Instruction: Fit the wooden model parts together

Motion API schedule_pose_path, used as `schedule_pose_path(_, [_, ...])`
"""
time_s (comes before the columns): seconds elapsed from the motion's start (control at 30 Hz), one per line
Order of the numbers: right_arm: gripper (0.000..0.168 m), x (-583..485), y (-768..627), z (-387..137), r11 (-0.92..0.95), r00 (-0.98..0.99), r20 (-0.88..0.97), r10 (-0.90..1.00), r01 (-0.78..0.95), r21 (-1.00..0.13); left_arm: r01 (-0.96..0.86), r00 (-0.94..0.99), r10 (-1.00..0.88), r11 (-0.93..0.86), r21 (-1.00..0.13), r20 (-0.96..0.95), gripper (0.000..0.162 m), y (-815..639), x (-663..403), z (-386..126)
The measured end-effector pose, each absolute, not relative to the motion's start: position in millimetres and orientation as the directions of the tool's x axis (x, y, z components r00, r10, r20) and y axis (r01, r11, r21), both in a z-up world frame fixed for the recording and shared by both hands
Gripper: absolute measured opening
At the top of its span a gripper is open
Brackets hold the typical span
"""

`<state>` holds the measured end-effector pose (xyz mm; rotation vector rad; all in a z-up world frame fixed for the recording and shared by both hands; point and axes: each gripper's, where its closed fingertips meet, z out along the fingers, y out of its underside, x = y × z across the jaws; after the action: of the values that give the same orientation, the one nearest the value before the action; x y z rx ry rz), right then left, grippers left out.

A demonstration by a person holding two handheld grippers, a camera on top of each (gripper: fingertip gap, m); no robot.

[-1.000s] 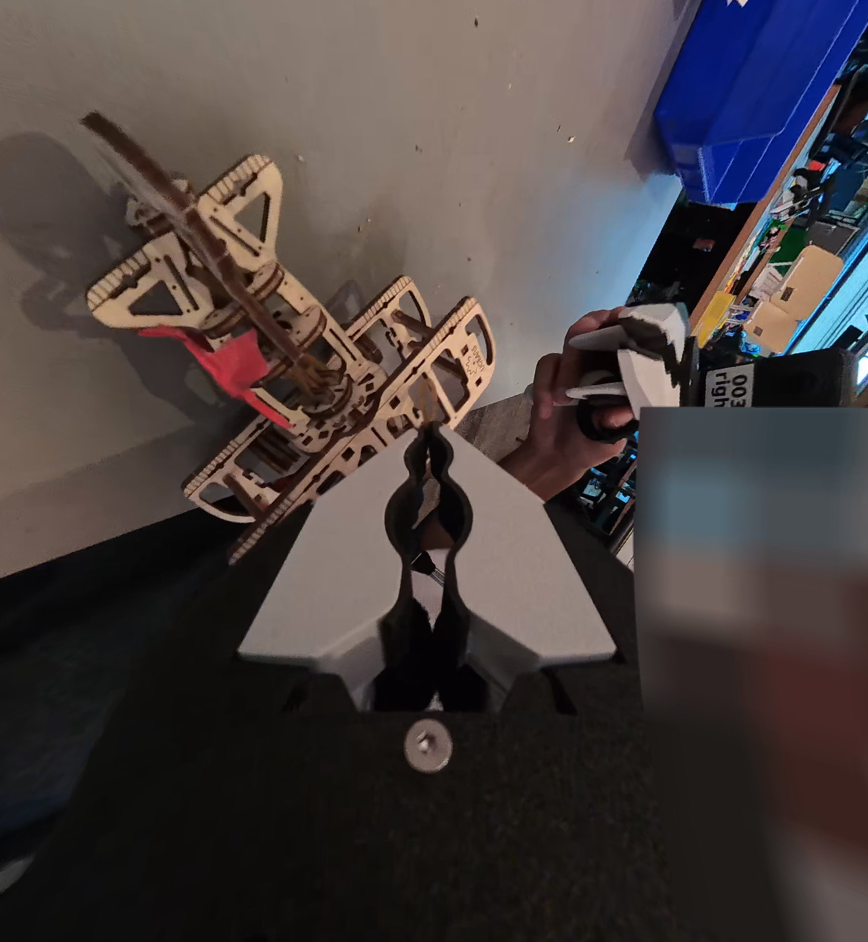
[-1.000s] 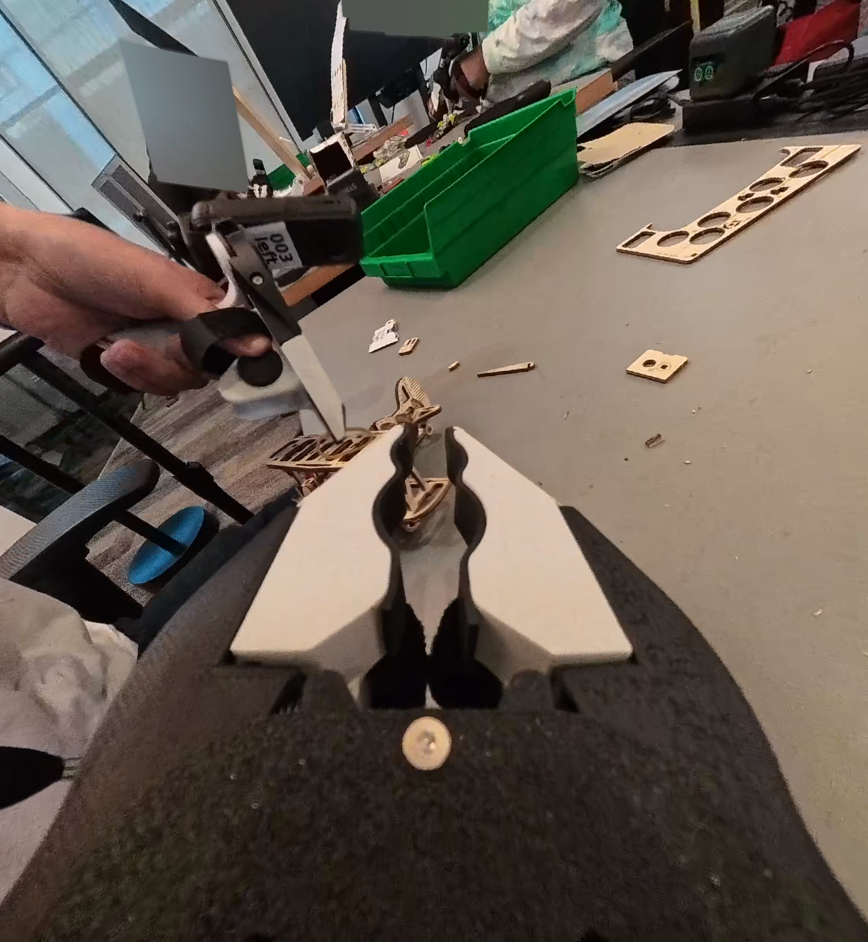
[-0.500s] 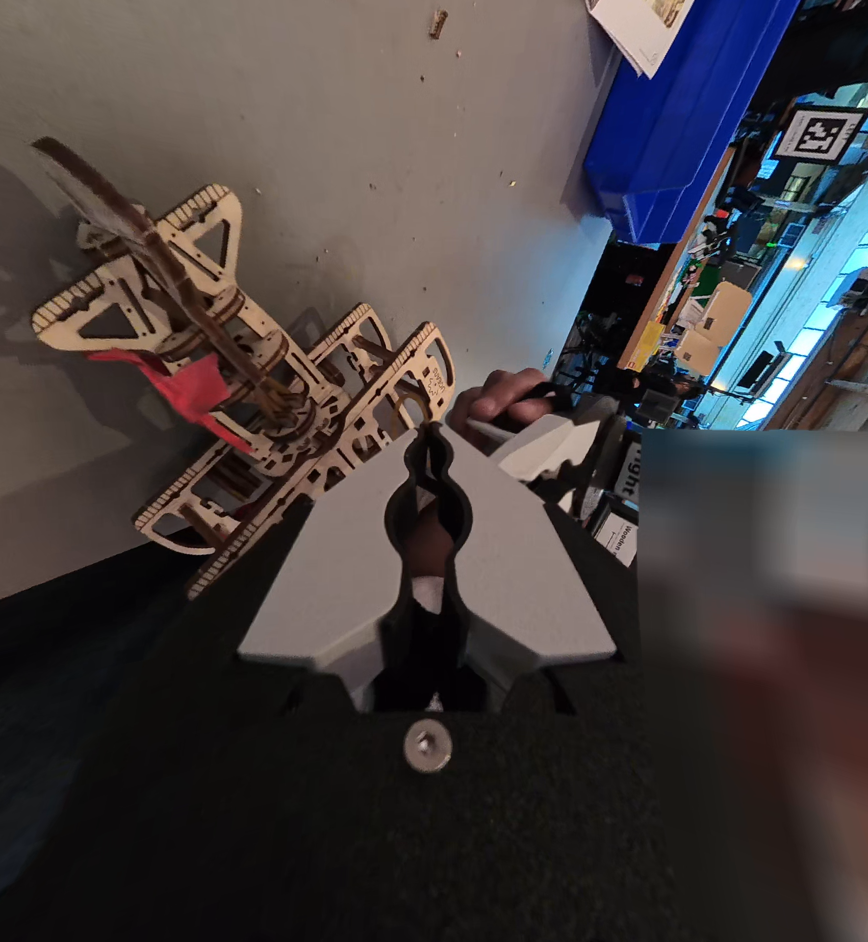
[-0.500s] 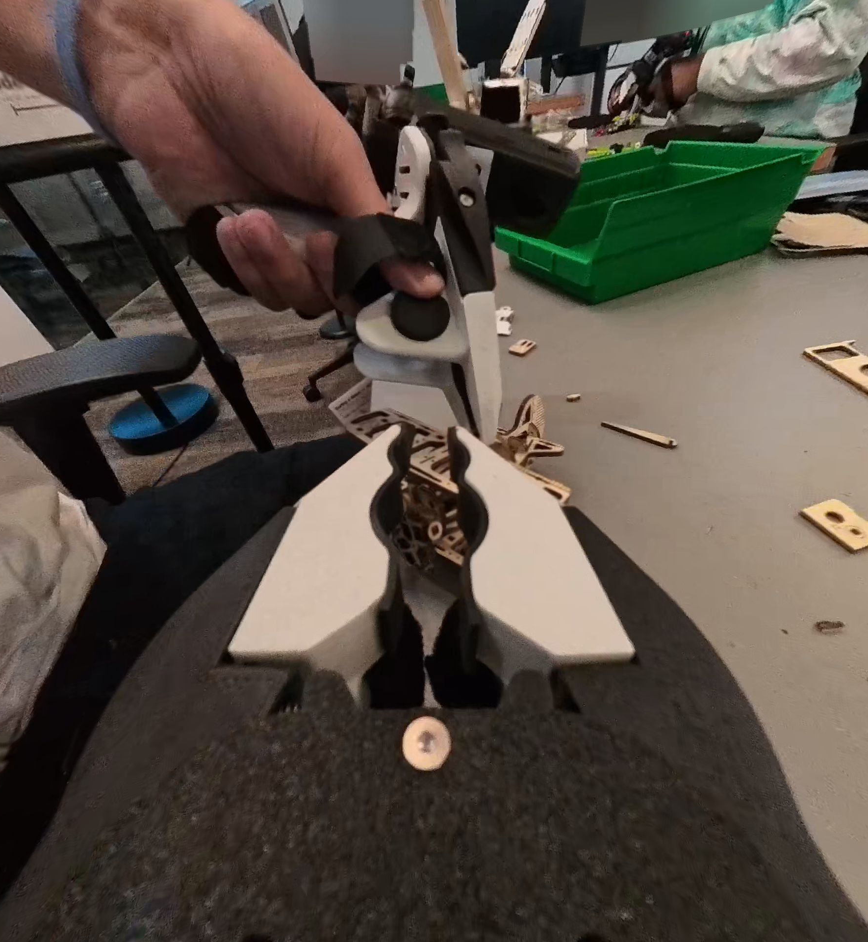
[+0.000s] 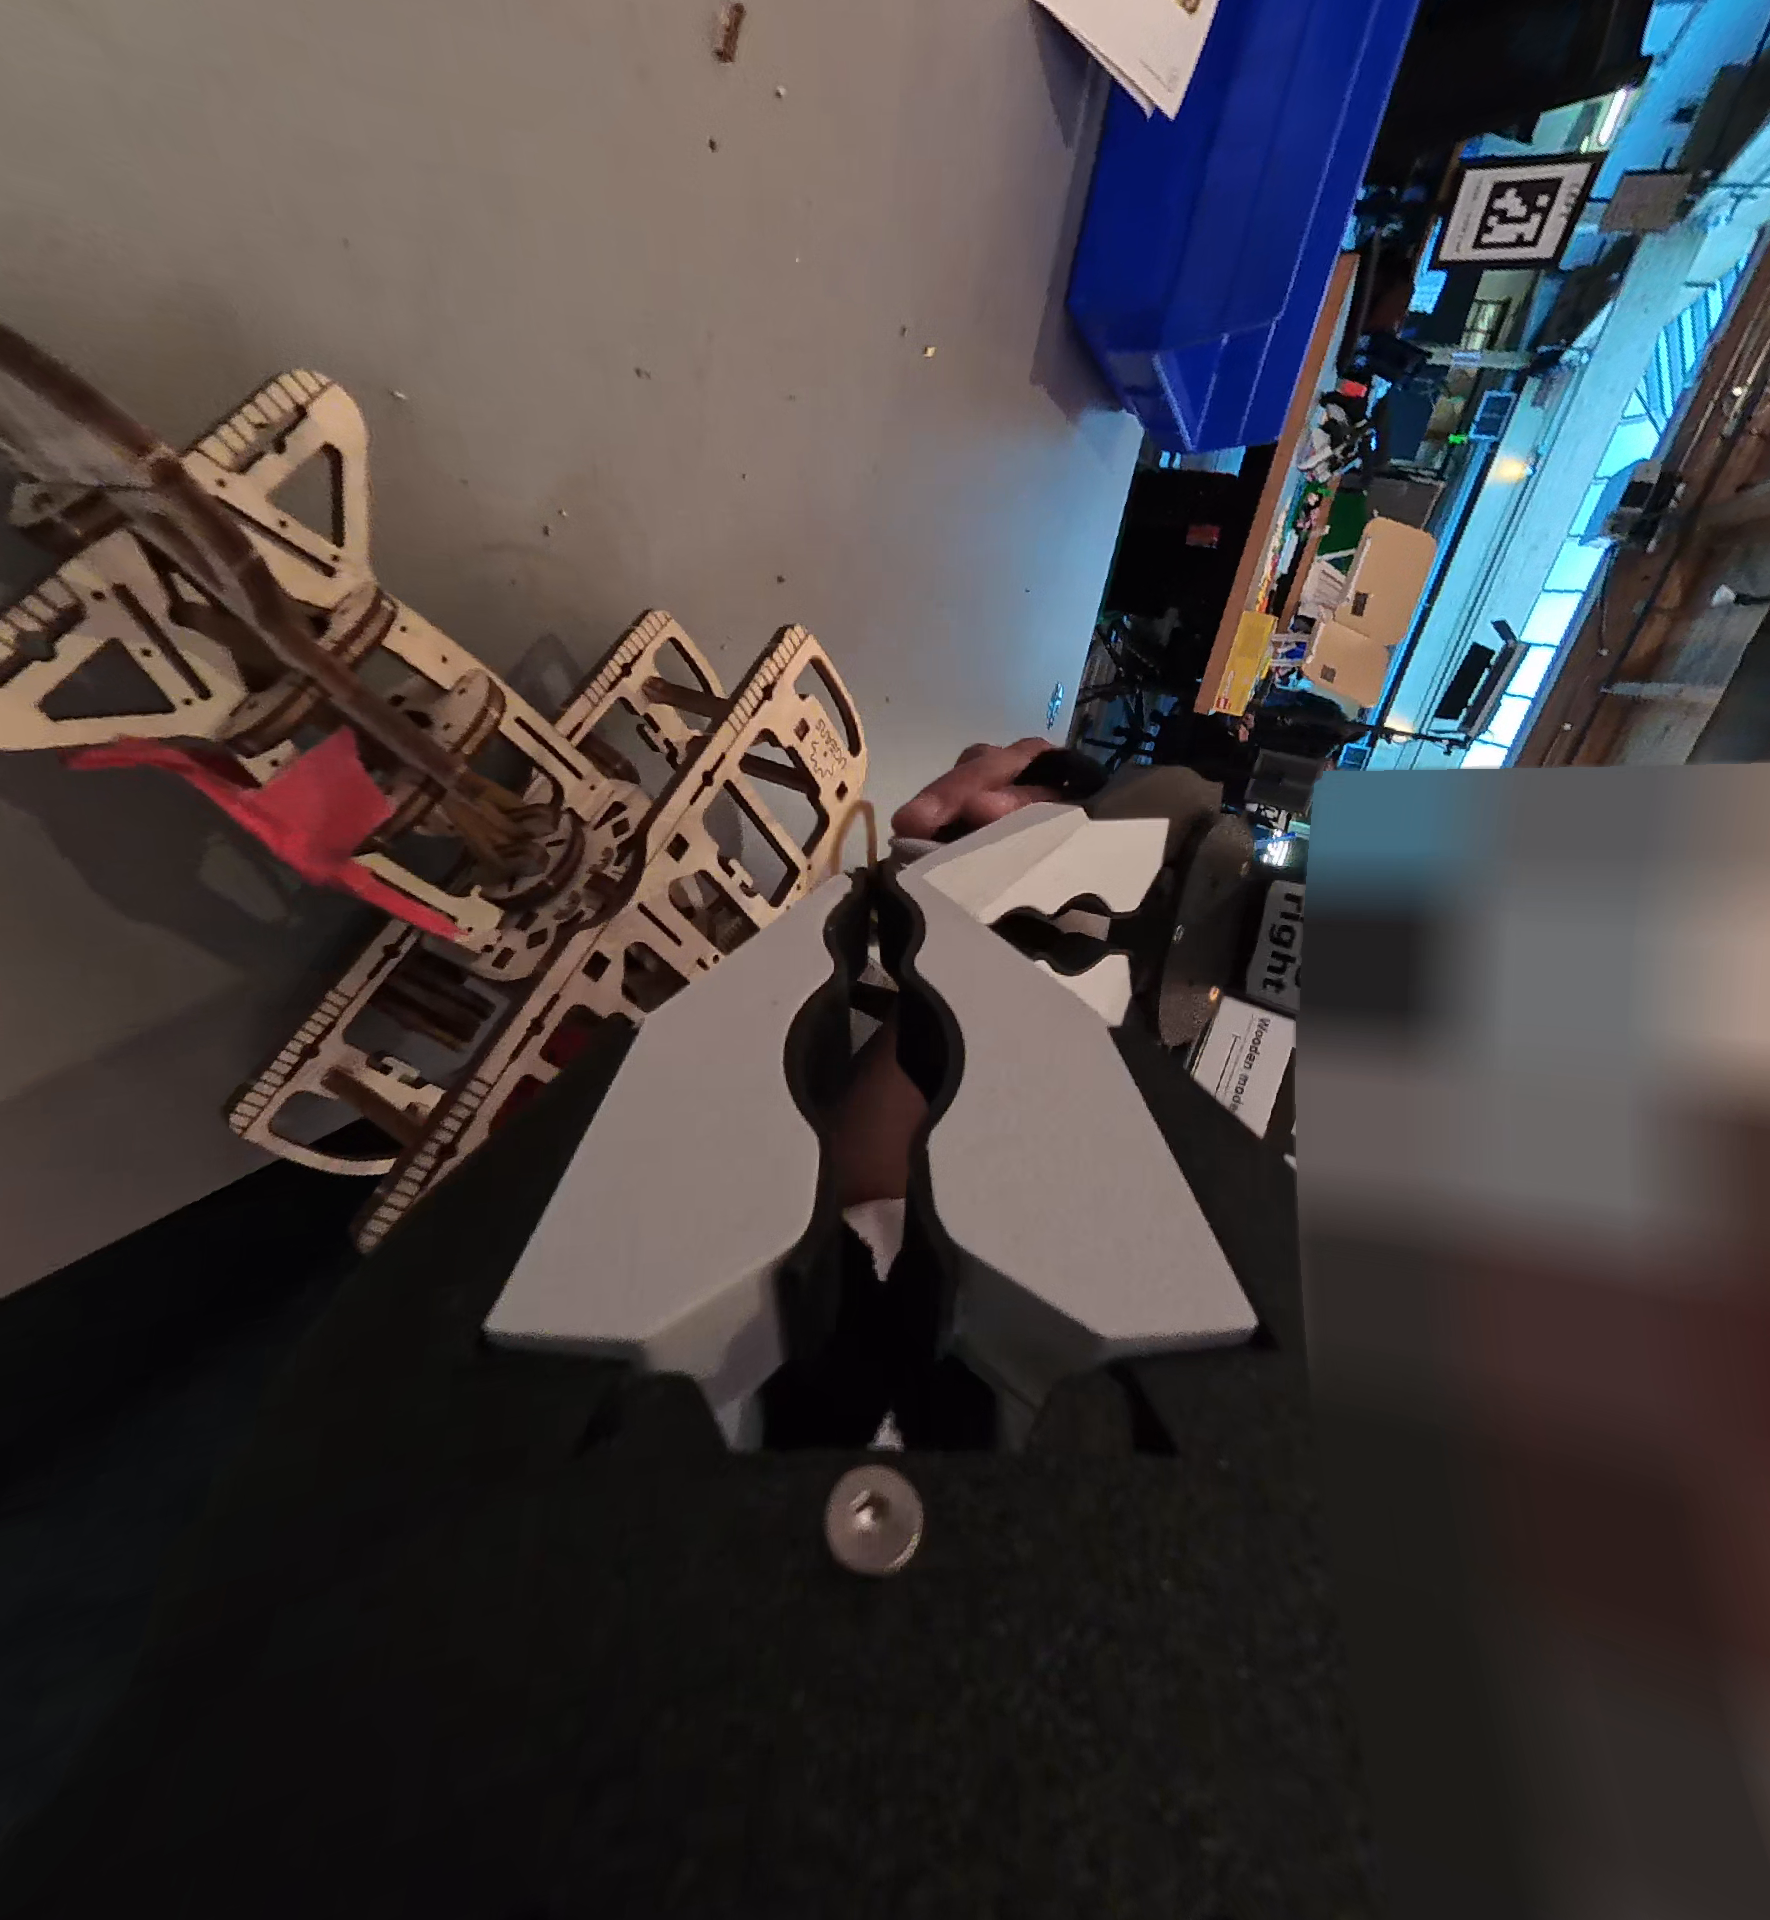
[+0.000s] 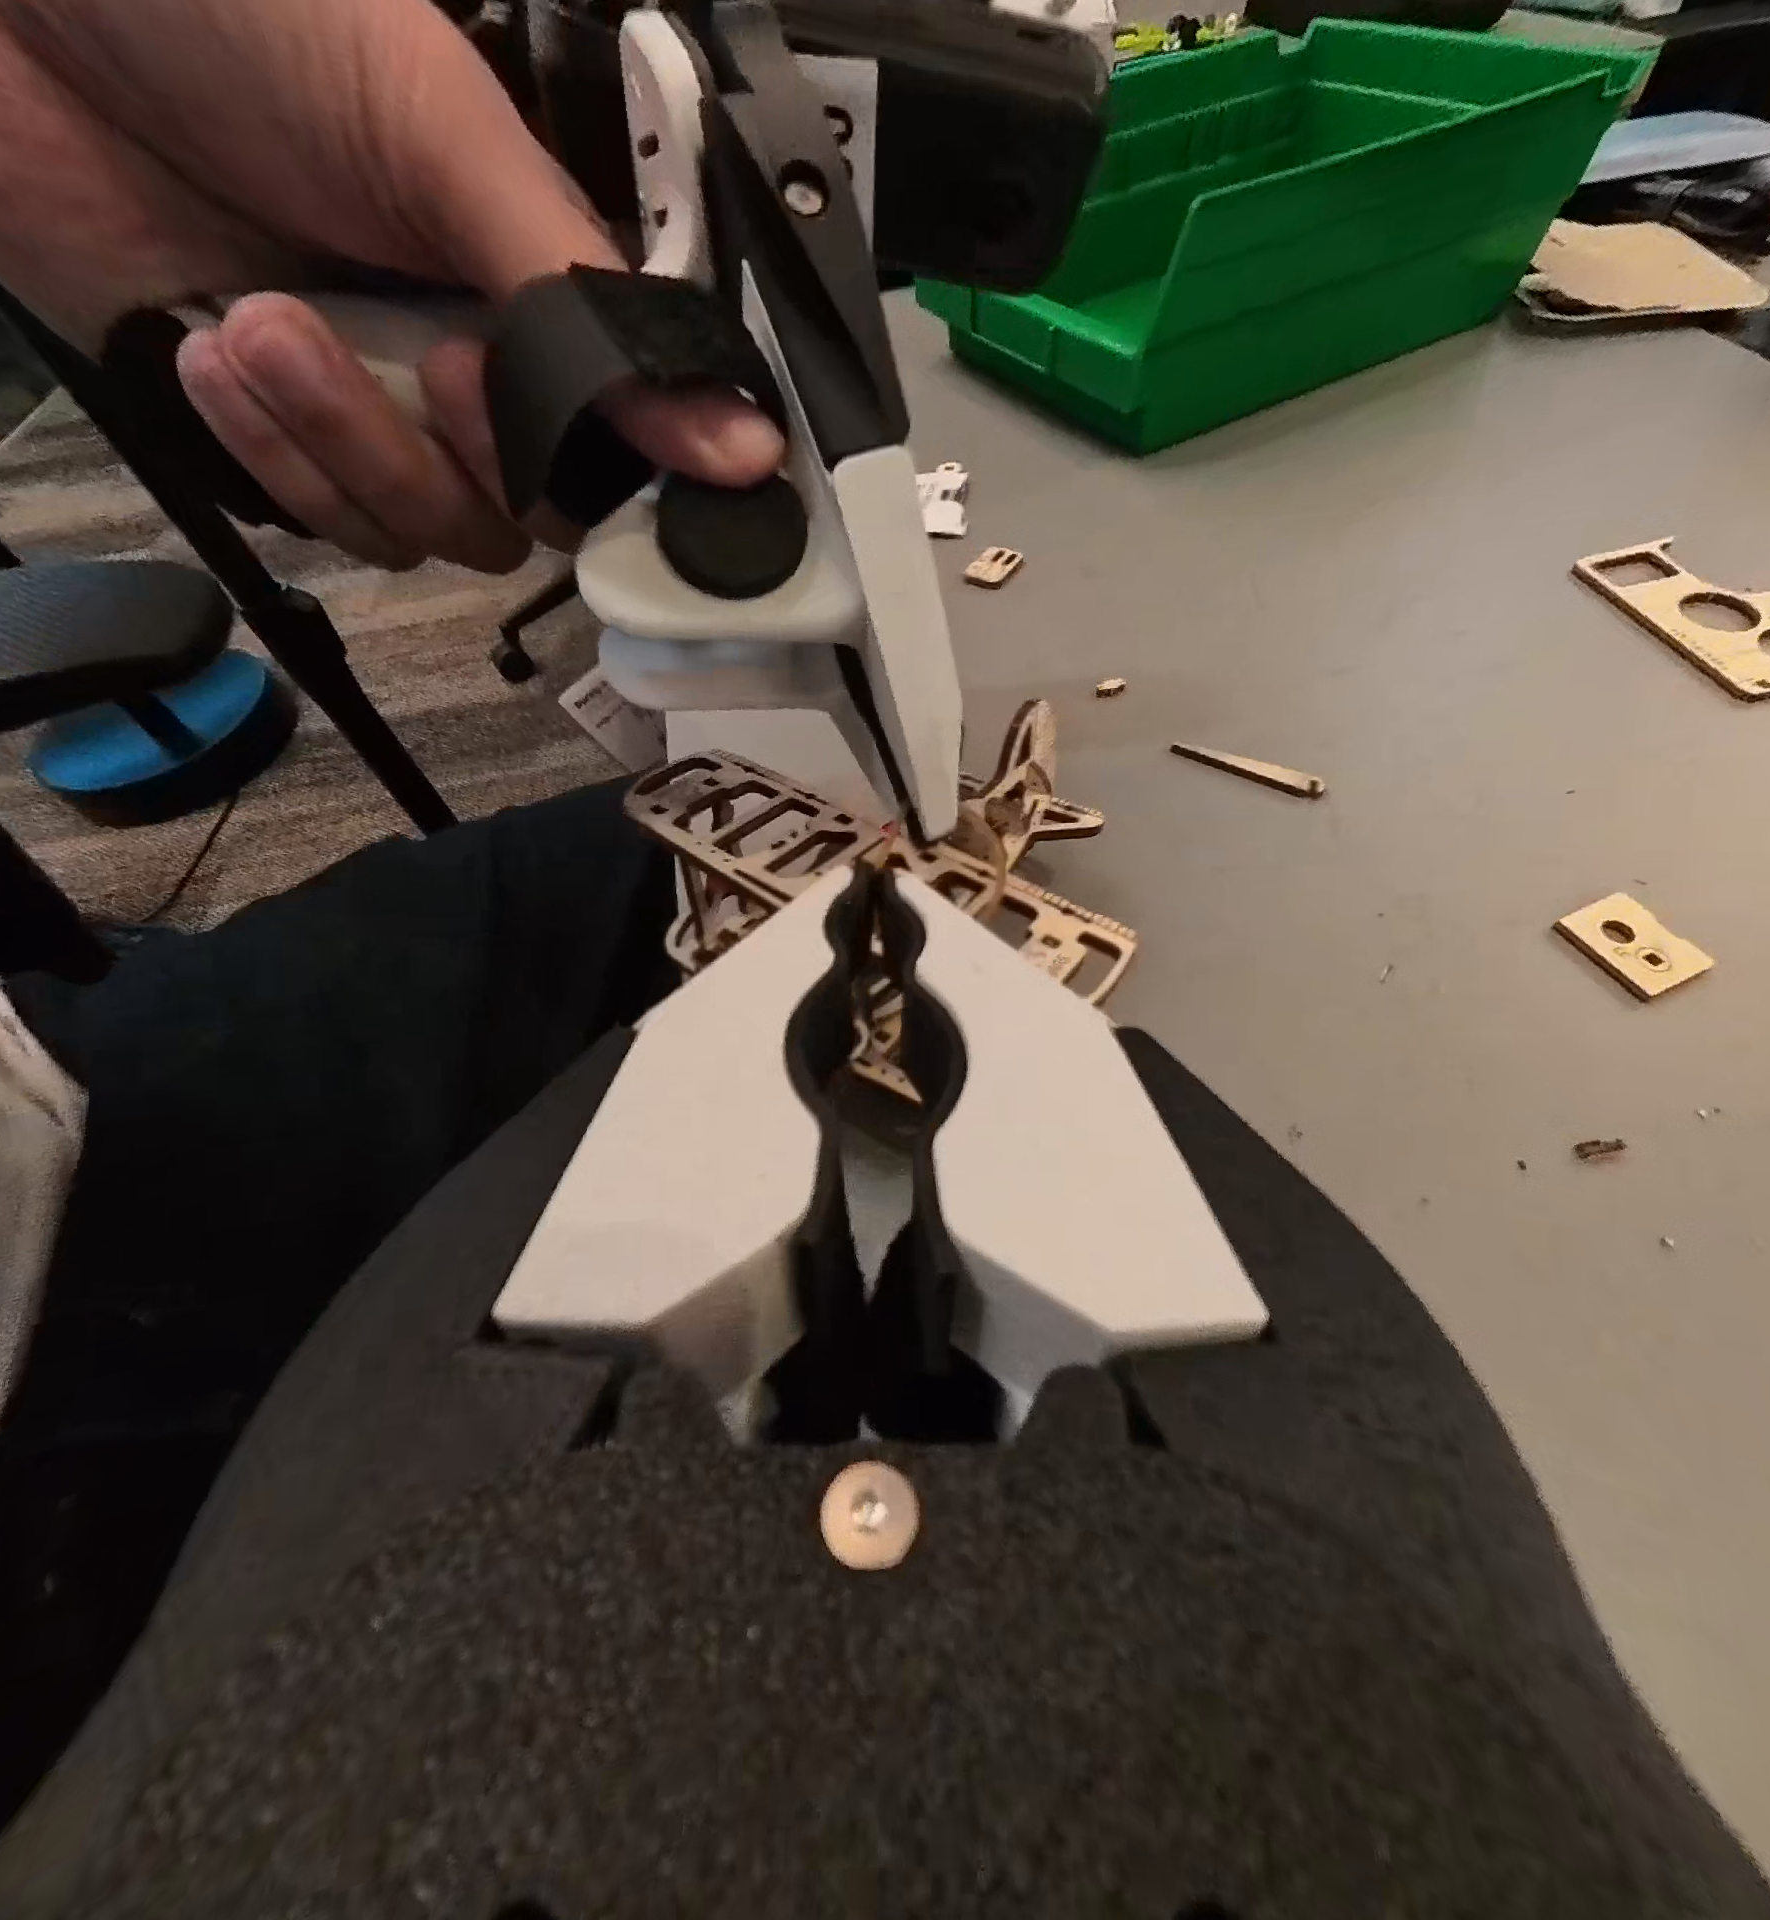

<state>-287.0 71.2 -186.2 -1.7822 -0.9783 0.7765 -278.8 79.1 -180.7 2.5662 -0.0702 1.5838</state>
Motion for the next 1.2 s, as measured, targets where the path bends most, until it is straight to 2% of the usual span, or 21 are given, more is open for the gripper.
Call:
schedule_pose_path(0.13, [0.0, -288, 68, -190, -0.293, 0.48, -0.112, 0.87, 0.32, -0.901, -0.132, 0.424, -0.032, -0.991, 0.026, 0.905, 0.0, 76, -281, -185])
schedule_pose_path(0.2, [0.0, -289, 70, -192, -0.309, 0.479, -0.126, 0.869, 0.327, -0.893, -0.151, 0.396, -0.087, -0.988, -0.029, 0.914, 0.006, 78, -283, -182])
schedule_pose_path(0.27, [0.0, -290, 71, -191, -0.33, 0.481, -0.146, 0.865, 0.325, -0.886, -0.17, 0.422, -0.181, -0.978, -0.118, 0.888, 0.019, 84, -292, -181])
schedule_pose_path(0.37, [0.0, -294, 71, -184, -0.369, 0.464, -0.209, 0.861, 0.287, -0.884, -0.245, 0.438, -0.341, -0.935, -0.255, 0.832, 0.027, 86, -305, -179])
schedule_pose_path(0.53, [0.0, -293, 80, -193, -0.468, 0.511, -0.264, 0.818, 0.324, -0.822, -0.338, 0.395, -0.571, -0.819, -0.464, 0.72, 0.027, 95, -318, -178])
schedule_pose_path(0.7, [0.0, -290, 80, -200, -0.605, 0.576, -0.359, 0.734, 0.315, -0.732, -0.297, 0.353, -0.707, -0.706, -0.643, 0.613, 0.027, 95, -328, -169])
schedule_pose_path(0.9, [0.0, -292, 75, -199, -0.691, 0.617, -0.386, 0.686, 0.387, -0.61, -0.237, 0.317, -0.765, -0.636, -0.734, 0.561, 0.025, 93, -339, -164])
schedule_pose_path(1.1, [0.0, -294, 73, -206, -0.734, 0.655, -0.369, 0.659, 0.455, -0.504, -0.315, 0.296, -0.827, -0.556, -0.769, 0.477, 0.023, 92, -338, -176])
schedule_pose_path(1.2, [0.0, -296, 71, -206, -0.732, 0.657, -0.359, 0.663, 0.47, -0.493, -0.352, 0.257, -0.852, -0.522, -0.777, 0.456, 0.014, 92, -327, -178])
